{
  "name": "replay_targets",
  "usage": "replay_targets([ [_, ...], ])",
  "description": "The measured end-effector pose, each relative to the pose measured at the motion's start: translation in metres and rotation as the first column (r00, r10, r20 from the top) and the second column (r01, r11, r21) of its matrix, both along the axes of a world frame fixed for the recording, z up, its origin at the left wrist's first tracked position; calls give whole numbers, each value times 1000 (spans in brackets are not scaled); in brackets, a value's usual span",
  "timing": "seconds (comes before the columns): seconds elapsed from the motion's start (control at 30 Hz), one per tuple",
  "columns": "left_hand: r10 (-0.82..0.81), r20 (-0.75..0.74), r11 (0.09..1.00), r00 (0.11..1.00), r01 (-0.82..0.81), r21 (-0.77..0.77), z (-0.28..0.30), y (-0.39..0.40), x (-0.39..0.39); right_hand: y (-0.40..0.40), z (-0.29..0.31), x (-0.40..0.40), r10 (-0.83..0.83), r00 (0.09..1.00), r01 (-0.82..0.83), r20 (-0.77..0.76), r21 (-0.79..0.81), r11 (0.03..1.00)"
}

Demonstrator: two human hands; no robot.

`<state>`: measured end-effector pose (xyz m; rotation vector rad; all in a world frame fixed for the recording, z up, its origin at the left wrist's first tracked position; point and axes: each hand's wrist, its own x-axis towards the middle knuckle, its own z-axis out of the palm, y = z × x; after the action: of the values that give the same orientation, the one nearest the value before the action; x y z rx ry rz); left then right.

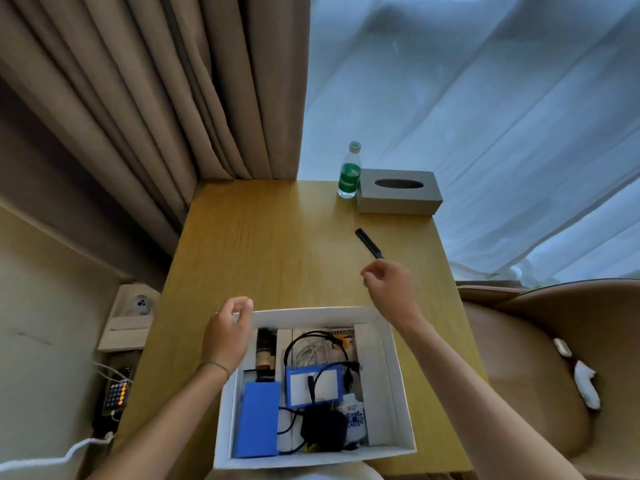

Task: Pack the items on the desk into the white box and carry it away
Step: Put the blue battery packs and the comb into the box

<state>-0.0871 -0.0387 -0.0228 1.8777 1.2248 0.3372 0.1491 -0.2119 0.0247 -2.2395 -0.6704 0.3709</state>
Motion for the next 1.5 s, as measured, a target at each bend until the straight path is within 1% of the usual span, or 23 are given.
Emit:
replay_targets([
  [0.03, 8, -7, 999, 1000, -9, -44, -1, 0, 2, 4, -6, 15, -48, 999, 48, -14, -5, 999],
  [0.07, 5, -18, 999, 1000, -6, -53, -3, -1, 3, 8, -14, 29, -90, 996, 89, -17, -21, 996],
  [0.17, -6, -37, 1000, 999, 6, -5, -6, -3, 4, 18, -44, 61, -154, 988, 152, -1, -117, 981],
  [0.33, 10, -57, 999, 998, -8, 33, -12, -3, 5, 25, -93, 97, -237, 971, 221, -37, -247, 943],
  [0.43, 44, -66, 996, 997, -38, 83, -15, -2, 6, 27, -116, 108, -245, 970, 229, -6, -332, 915],
  [0.53, 39, -85, 996, 996, -31, 85, -18, -1, 5, 31, -133, 113, -249, 967, 248, 48, -376, 893],
  [0.73, 45, -91, 995, 995, -36, 96, -18, -1, 5, 40, -146, 114, -269, 954, 300, 134, -405, 864],
  [0.87, 52, -106, 994, 993, -41, 101, -18, 0, 6, 42, -147, 117, -276, 953, 303, 125, -430, 851],
  [1.0, 57, -92, 995, 994, -49, 89, -18, 0, 5, 41, -143, 120, -241, 965, 262, 106, -470, 843],
  [1.03, 60, -84, 995, 995, -53, 83, -18, 0, 5, 39, -142, 120, -240, 968, 246, 74, -464, 851],
  [1.1, 62, -79, 996, 995, -56, 71, -17, 0, 5, 36, -138, 119, -253, 966, 214, -49, -395, 893],
  [1.13, 61, -77, 996, 995, -56, 63, -16, 0, 5, 34, -134, 117, -252, 962, 202, -107, -344, 917],
  [1.23, 51, -59, 998, 997, -49, 39, -15, 0, 4, 30, -112, 107, -208, 955, 171, -210, -182, 968],
  [1.33, 42, -40, 999, 998, -41, 26, -14, -1, 4, 23, -78, 88, -132, 940, 133, -315, -17, 991],
  [1.4, 36, -27, 999, 999, -35, 16, -14, -1, 5, 14, -53, 71, -71, 947, 89, -314, 45, 995],
  [1.5, 30, -16, 999, 999, -29, 13, -13, -2, 5, -1, -17, 41, 12, 965, 15, -263, 102, 995],
])
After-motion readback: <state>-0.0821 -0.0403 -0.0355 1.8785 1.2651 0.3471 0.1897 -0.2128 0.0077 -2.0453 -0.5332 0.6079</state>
